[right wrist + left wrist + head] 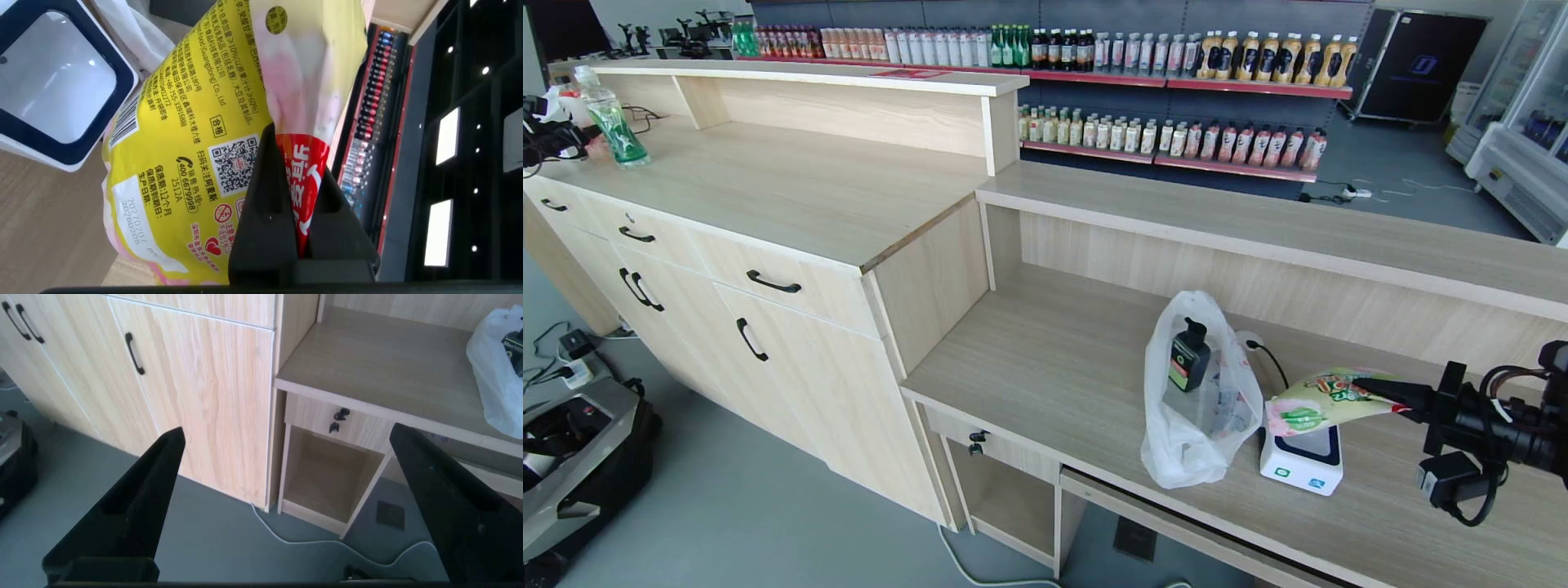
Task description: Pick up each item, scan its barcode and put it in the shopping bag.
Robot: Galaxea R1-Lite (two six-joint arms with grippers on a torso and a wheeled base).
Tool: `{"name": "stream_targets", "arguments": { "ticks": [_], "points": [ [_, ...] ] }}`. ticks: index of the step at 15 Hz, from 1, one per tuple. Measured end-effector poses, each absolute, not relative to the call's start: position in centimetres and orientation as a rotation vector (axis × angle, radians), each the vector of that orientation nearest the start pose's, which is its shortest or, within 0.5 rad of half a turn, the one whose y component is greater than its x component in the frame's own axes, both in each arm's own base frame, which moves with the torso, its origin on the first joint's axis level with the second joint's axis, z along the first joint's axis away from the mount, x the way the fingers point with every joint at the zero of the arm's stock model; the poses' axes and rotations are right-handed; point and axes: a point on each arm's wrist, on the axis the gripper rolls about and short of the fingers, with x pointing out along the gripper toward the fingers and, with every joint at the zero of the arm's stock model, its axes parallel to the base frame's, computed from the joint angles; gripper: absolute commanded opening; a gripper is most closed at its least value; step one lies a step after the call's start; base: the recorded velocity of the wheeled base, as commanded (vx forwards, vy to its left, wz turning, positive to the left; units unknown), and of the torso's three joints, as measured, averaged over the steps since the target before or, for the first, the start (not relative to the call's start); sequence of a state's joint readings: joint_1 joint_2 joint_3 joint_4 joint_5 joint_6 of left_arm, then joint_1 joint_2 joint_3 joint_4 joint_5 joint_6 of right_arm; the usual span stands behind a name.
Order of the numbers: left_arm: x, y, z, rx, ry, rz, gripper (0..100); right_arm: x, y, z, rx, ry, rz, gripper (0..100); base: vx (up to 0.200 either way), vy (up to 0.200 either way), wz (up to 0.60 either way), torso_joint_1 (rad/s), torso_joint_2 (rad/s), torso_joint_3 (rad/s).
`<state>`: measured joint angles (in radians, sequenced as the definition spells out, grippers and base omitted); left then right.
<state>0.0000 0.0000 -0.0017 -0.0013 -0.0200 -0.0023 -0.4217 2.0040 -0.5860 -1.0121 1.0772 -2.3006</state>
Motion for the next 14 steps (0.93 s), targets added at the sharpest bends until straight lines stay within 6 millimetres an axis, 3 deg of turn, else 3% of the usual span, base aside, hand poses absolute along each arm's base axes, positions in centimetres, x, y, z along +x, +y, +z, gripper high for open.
{"name": "stream_targets", "arguments": {
  "ticks": [4, 7, 11, 14],
  "points": [
    [-2.3, 0.0, 7.6, -0.003, -0.003, -0.020, 100, 29.1, -10.2, 8.6, -1.860, -0.546, 0.642, 0, 0.000, 0.000, 0.00, 0.000, 0.00, 0.000],
    [-2.3, 0.0, 7.6, -0.003, -0.003, -0.020, 100, 27.7, -9.2, 12.3, -1.765, -0.425, 0.580, 0, 0.000, 0.000, 0.00, 0.000, 0.00, 0.000],
    [-2.3, 0.0, 7.6, -0.003, -0.003, -0.020, 100, 23.9, -8.0, 17.5, -1.312, -0.077, 0.393, 0, 0.000, 0.000, 0.00, 0.000, 0.00, 0.000],
    [-2.3, 0.0, 7.6, -0.003, -0.003, -0.020, 100, 21.6, -7.4, 19.0, -0.979, 0.080, 0.258, 0, 0.000, 0.000, 0.00, 0.000, 0.00, 0.000]
  ]
}}
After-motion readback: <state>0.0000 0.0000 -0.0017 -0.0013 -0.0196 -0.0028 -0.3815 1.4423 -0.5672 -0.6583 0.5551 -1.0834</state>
